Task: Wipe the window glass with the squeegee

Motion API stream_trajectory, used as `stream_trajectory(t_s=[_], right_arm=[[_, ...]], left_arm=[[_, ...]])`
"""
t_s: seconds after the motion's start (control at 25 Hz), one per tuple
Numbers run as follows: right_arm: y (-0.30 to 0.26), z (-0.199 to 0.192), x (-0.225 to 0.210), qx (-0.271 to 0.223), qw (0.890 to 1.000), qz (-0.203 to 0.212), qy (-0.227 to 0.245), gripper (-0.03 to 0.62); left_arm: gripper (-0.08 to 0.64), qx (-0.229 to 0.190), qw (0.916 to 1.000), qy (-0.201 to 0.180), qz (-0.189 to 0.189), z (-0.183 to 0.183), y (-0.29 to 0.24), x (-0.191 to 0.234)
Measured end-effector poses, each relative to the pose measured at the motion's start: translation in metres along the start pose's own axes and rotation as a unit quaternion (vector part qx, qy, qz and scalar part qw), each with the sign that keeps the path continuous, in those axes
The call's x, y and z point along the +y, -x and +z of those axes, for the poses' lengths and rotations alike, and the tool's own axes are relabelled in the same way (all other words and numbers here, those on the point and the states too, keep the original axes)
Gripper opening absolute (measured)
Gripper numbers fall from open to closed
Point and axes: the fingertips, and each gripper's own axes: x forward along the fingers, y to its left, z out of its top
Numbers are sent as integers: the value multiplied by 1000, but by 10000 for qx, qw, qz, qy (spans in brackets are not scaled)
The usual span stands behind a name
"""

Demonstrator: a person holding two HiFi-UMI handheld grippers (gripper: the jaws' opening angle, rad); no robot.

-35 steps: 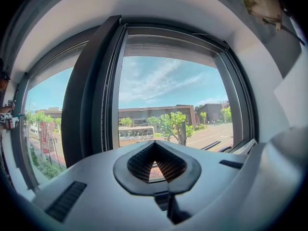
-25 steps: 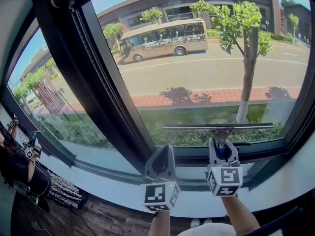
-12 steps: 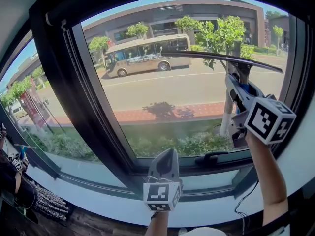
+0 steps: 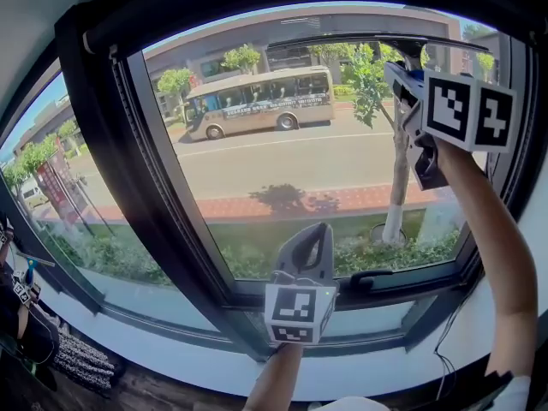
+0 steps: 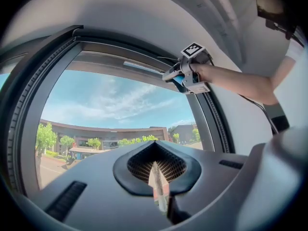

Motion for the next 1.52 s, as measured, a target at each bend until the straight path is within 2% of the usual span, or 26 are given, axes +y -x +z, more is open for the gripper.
stream_trajectory(t_s=[0.12, 0.24, 0.44, 0.64, 0.88, 1.52], right_arm=[[-7, 13, -2, 1, 10000, -57, 55, 77], [-14, 23, -2, -6, 10000, -63, -38, 77], [-21, 25, -7, 120, 9998, -119, -85, 77], [-29, 21, -15, 286, 9988, -123, -382, 77], [-31, 20, -15, 421, 9984, -109, -350, 77], [-25, 1, -18, 520, 9981, -101, -306, 77]], left_arm=[[-5, -57, 9998, 8, -172, 26, -17, -3], [-5, -163, 9996, 85, -192, 52, -30, -1], [-5, 14, 9991, 206, -370, 73, -40, -6], [-5, 115, 9984, 157, -537, 75, -43, -14], [-5, 303, 9976, 156, -606, 69, -43, -15], [-5, 274, 9980, 211, -532, 62, -32, -8]])
